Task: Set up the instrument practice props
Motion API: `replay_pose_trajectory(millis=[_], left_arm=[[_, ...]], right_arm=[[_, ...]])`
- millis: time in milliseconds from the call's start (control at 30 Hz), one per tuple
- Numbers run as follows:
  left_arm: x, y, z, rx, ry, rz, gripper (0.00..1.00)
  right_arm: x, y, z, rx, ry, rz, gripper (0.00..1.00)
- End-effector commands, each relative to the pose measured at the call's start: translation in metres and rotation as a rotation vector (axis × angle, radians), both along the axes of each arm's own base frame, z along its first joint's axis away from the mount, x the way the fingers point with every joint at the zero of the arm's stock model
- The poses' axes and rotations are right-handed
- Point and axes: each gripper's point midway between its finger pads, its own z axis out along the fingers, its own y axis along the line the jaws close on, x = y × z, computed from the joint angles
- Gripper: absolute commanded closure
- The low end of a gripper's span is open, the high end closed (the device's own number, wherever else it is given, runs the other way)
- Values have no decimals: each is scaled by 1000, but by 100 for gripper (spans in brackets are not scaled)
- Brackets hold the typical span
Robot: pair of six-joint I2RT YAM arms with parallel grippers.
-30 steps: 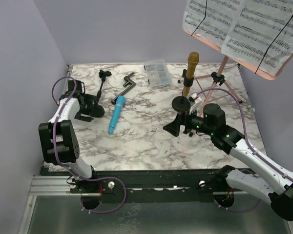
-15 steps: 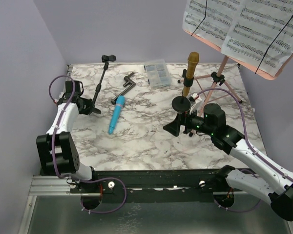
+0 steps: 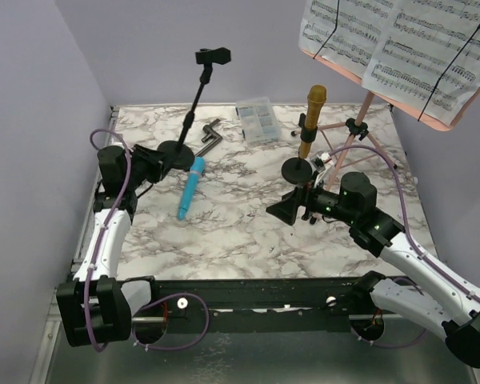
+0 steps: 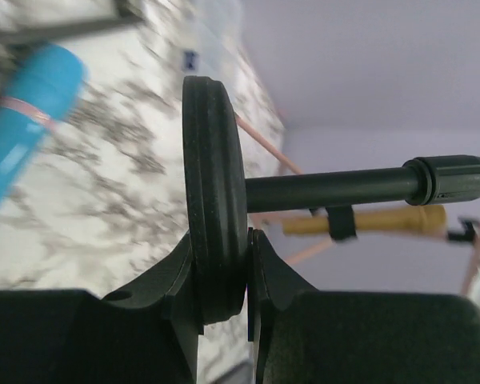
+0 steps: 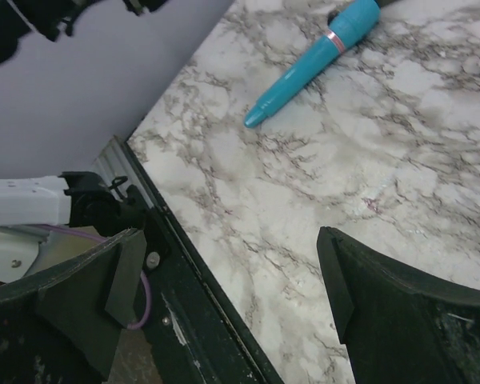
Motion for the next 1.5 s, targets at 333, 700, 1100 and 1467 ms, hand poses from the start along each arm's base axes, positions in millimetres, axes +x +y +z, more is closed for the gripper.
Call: replay_pose_trajectory(millis=[333, 700, 1100, 1467], left_arm=[[-133, -177, 53, -199, -449, -856, 100], [-150, -224, 16, -276, -365, -924, 100], [-135, -235, -42, -253, -170, -865, 35], [-65, -114, -102, 272, 205, -435, 1]], right_arm=[[-21, 10, 125, 311, -394, 135, 0], [-42, 6, 180, 415, -598, 211, 18], [1, 2, 118, 229, -495, 39, 100], [23, 4, 61, 64, -541, 25, 100]])
